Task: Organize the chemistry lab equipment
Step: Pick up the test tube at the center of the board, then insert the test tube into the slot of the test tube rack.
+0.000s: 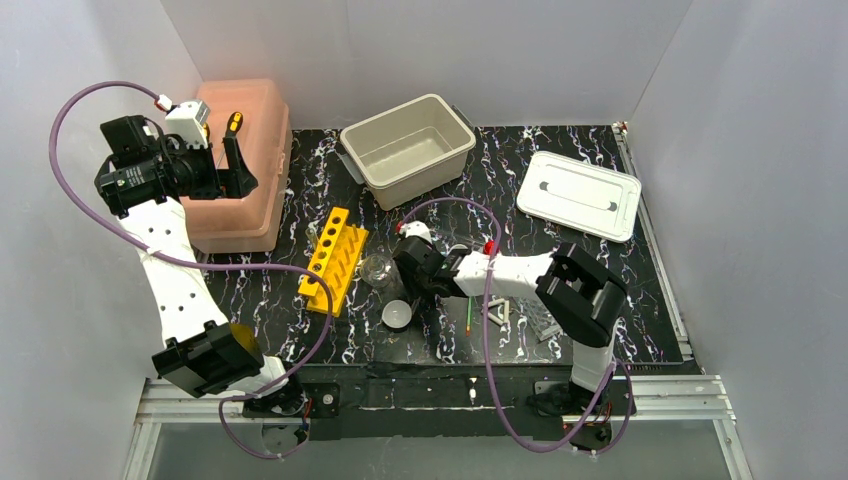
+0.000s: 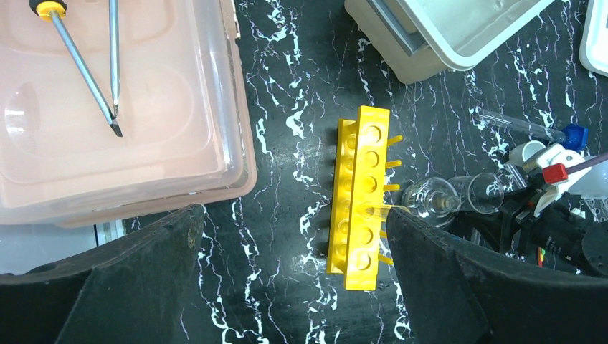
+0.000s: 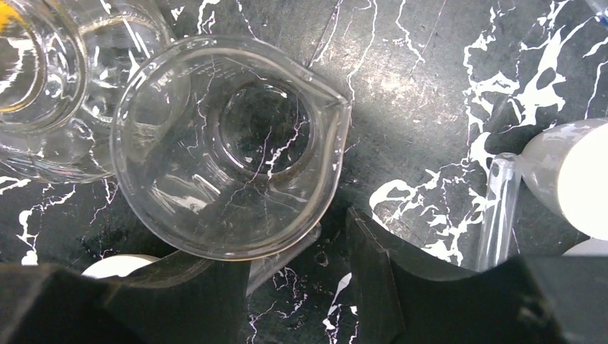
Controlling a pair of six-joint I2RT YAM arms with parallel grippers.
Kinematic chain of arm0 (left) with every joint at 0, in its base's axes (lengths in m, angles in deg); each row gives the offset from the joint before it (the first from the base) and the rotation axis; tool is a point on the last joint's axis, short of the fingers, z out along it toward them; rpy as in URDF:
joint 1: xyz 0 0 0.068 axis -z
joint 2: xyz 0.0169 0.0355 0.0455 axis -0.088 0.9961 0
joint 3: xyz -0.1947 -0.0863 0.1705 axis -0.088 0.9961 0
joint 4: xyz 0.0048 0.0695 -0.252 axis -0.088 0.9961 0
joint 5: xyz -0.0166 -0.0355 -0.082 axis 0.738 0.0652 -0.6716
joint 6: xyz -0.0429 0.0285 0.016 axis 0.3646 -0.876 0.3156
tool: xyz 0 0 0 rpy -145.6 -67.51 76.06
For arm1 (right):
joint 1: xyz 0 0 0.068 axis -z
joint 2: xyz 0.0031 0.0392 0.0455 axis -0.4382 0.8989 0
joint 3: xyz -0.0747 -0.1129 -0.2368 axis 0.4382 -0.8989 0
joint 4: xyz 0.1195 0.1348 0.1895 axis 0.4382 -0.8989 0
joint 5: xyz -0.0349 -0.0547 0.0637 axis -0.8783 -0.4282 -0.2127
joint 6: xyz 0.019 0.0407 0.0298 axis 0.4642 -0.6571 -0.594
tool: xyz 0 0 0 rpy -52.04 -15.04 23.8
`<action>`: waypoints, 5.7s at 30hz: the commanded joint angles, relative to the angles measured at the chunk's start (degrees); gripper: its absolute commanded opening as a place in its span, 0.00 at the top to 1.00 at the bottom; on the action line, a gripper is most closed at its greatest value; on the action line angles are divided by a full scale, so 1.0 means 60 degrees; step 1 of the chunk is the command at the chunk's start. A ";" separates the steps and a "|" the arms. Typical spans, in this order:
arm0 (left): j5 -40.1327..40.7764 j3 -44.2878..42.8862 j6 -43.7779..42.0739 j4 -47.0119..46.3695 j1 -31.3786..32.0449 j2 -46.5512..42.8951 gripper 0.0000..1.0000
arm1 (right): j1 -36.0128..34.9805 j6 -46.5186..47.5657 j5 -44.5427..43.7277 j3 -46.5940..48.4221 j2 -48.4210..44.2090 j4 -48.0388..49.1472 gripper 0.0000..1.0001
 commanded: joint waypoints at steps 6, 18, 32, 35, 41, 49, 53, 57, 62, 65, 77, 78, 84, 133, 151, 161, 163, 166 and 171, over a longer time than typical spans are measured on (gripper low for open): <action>0.0113 -0.0296 -0.0242 0.0327 -0.0008 -0.0077 0.01 | -0.0586 -0.0030 -0.1349 -0.0168 0.0121 0.0110 0.49; 0.0033 -0.0260 -0.0265 0.0332 -0.0003 -0.0077 0.01 | -0.0586 -0.0698 -0.1992 0.0378 -0.0494 -0.2015 0.23; -0.0006 -0.0257 -0.0435 0.0331 0.0003 -0.0118 0.01 | -0.0703 -0.0482 -0.1058 0.0376 -0.0310 -0.2106 0.37; -0.0121 -0.0296 -0.0422 0.0333 -0.0012 -0.0049 0.01 | -0.0745 -0.0621 -0.0895 0.0253 -0.0394 -0.2077 0.45; -0.0179 -0.0096 -0.0487 0.0346 -0.0015 -0.0176 0.01 | -0.0850 -0.0756 -0.0343 0.0441 0.0051 -0.2254 0.49; -0.0196 0.0101 -0.0745 0.0390 -0.0007 -0.0666 0.01 | -0.0864 -0.1033 -0.0540 0.0590 0.0120 -0.2691 0.43; -0.0207 0.0168 -0.0757 0.0402 -0.0014 -0.0789 0.01 | -0.0864 -0.1033 -0.0540 0.0564 0.0108 -0.2659 0.56; -0.0232 0.0236 -0.0736 0.0429 -0.0008 -0.0810 0.01 | -0.0864 -0.0922 -0.0575 0.0638 0.0152 -0.2650 0.76; -0.0274 0.0287 -0.0724 0.0463 -0.0007 -0.0826 0.01 | -0.0868 -0.0742 -0.0789 0.0702 -0.0084 -0.2641 0.97; -0.0378 0.0274 -0.0542 0.0483 -0.0008 -0.0769 0.01 | -0.0864 -0.0511 -0.0893 0.0780 -0.0499 -0.2544 0.99; -0.1477 -0.0129 -0.0509 0.1596 0.0004 -0.0159 0.00 | -0.0864 0.2105 0.0591 -0.0478 -0.3458 0.3035 0.99; -0.1444 -0.0162 -0.0523 0.1685 -0.0003 -0.0084 0.01 | -0.0864 0.2474 0.1036 -0.0744 -0.3519 0.3925 0.99; -0.1354 -0.0294 -0.0581 0.1957 -0.0006 0.0191 0.01 | -0.0864 0.3403 0.2629 0.0011 -0.2145 0.5934 0.99; -0.0314 -0.1335 -0.1020 0.2484 -0.0016 0.1103 0.01 | 0.0117 0.1422 0.5421 -0.0526 0.3578 1.8944 0.99; -0.0099 -0.1102 -0.1240 0.2397 -0.0010 0.0948 0.01 | -0.0015 0.1581 0.5411 -0.0056 0.4044 1.8687 0.99; -0.0043 -0.1146 -0.1269 0.2396 -0.0004 0.0950 0.01 | -0.0035 0.1813 0.5494 -0.0068 0.3972 1.8719 0.99; -0.0010 -0.1139 -0.1291 0.2396 -0.0005 0.0948 0.01 | -0.0058 0.1979 0.5520 -0.0064 0.3843 1.8577 0.99; 0.0008 -0.1137 -0.1297 0.2397 -0.0002 0.0937 0.01 | -0.0073 0.2123 0.5454 -0.0123 0.3799 1.8591 0.99; 0.0041 -0.1102 -0.1369 0.2398 -0.0001 0.0879 0.01 | -0.0073 0.2232 0.5447 -0.0131 0.3681 1.8646 0.99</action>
